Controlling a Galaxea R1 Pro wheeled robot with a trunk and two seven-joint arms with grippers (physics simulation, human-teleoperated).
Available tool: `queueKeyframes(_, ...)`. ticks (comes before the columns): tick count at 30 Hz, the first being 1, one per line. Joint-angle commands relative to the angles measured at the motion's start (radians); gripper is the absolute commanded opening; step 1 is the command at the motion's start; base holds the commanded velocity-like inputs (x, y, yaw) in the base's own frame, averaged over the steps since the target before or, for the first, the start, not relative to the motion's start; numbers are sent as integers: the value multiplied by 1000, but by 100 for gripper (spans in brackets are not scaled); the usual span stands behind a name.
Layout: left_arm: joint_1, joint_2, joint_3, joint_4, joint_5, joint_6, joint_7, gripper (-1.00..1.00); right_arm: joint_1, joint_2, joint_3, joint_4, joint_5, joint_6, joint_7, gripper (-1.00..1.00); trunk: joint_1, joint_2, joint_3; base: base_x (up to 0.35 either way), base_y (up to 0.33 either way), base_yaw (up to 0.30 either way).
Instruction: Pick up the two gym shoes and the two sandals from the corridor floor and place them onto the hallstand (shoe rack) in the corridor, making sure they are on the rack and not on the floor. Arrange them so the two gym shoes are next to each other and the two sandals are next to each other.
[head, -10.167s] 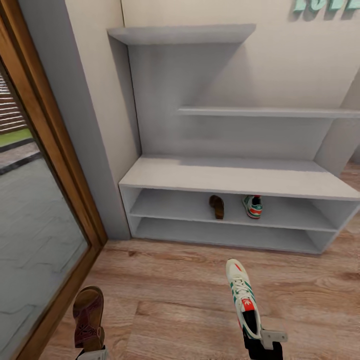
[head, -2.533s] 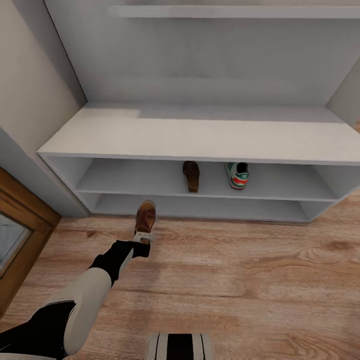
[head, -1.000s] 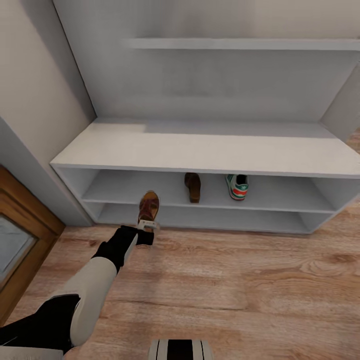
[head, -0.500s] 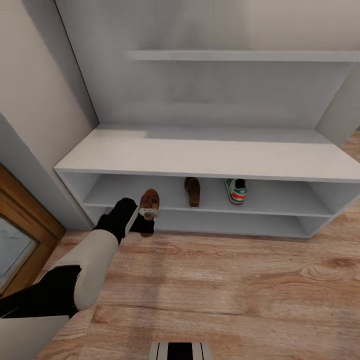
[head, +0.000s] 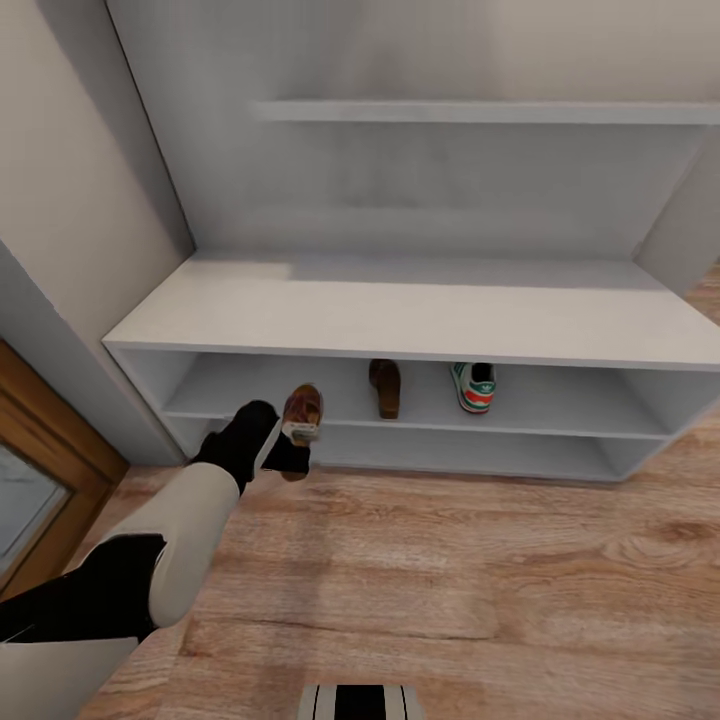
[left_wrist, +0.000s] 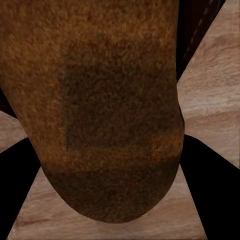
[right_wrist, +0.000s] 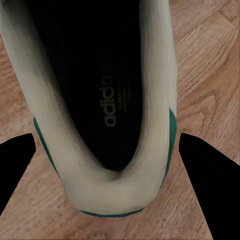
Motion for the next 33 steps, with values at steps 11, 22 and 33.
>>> queueKeyframes(11, 3, -1, -58, 2, -6, 2, -8, -100, -1, 0, 2, 1, -10, -4, -1, -100, 0, 0, -1, 172, -87, 0)
queueKeyframes(22, 3, 0, -58, 2, -6, 2, -8, -100, -1, 0, 2, 1, -10, -4, -1, -100, 0, 0, -1, 79, -51, 0)
queueKeyframes(33, 3, 0, -58, 2, -6, 2, -8, -100, -1, 0, 2, 1, -10, -4, -1, -100, 0, 0, -1, 114, -73, 0)
